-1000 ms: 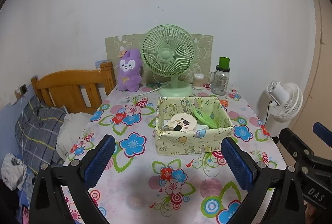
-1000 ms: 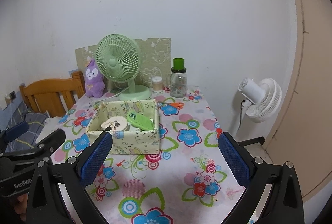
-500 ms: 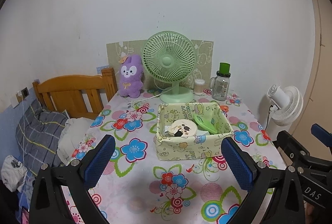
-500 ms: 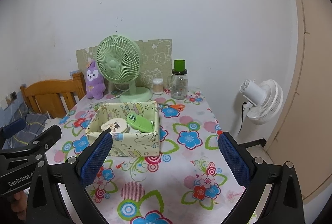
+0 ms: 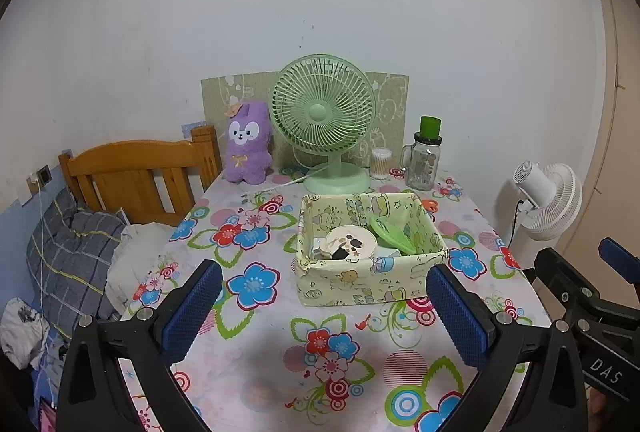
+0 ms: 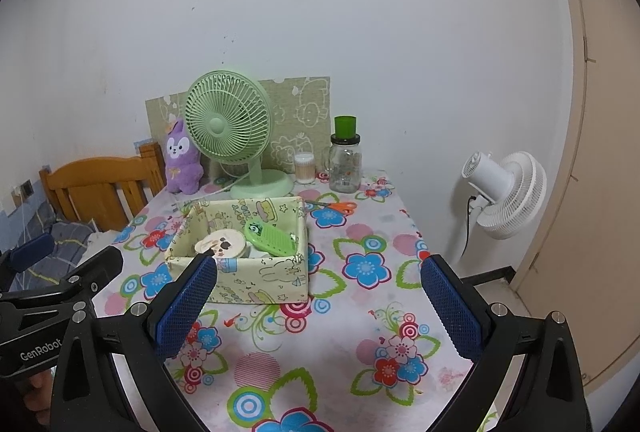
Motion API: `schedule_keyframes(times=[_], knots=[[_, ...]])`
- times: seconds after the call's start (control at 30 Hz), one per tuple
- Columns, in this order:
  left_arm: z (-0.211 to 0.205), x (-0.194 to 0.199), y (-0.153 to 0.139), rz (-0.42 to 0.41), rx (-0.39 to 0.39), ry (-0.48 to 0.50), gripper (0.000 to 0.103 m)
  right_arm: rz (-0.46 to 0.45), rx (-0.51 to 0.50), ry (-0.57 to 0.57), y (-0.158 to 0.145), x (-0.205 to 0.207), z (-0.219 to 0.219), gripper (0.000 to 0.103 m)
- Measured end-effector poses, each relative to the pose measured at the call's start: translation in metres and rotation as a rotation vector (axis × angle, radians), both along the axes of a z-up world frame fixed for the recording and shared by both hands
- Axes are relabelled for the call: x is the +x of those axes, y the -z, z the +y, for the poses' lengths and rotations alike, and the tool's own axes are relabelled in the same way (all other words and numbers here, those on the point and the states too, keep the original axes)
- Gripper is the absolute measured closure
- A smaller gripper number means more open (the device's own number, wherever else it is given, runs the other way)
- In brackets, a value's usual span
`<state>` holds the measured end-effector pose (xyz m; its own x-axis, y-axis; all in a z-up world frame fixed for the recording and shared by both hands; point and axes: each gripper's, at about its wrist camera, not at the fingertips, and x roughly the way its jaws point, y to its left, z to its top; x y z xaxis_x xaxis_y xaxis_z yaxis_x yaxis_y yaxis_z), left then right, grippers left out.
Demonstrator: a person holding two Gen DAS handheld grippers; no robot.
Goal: Organize rigid objects
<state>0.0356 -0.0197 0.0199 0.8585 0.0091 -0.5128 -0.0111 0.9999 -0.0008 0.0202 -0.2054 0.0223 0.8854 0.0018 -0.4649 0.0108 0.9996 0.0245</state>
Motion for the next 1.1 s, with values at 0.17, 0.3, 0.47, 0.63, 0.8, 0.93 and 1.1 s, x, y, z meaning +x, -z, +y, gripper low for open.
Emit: schedule_keyframes(times=[0.17,0.3,0.47,0.63,0.8,0.93,1.1], knots=[[-0.0009,0.0022,0.0012,0.003,-0.001,0.002,0.0,-0.002,0.0,0.001,0.0001,0.0005,0.0005,0.0],[-0.0014,0.0026,0.0024,0.004,-0.002,0.001,0.0,0.0,0.005,0.002,0.0009,0.002,0.0,0.0],[-0.0006,0.002,0.0018,0.003,-0.002,0.002,0.0,0.002,0.008,0.001,0.0022,0.003,-0.0009,0.0],[-0.0016,0.0019,0.002,0.0,0.003,-0.003,0.0,-0.001,0.01,0.004,0.0027,0.0028,-0.0012,0.0],[-0.0011,0.0037,0.0043,0.002,0.001,0.0,0.0,-0.006,0.01,0.002,0.0032,0.0028,-0.0004,0.0],[-0.0007,0.003,0.004,0.003,0.002,0.0,0.0,-0.006,0.009,0.004,0.0034,0.0016,-0.0003,0.0],[0.0014,0.0021,0.0069,0.003,-0.004,0.002,0.0,-0.006,0.016,0.017,0.0044,0.0024,-0.0006,0.0]])
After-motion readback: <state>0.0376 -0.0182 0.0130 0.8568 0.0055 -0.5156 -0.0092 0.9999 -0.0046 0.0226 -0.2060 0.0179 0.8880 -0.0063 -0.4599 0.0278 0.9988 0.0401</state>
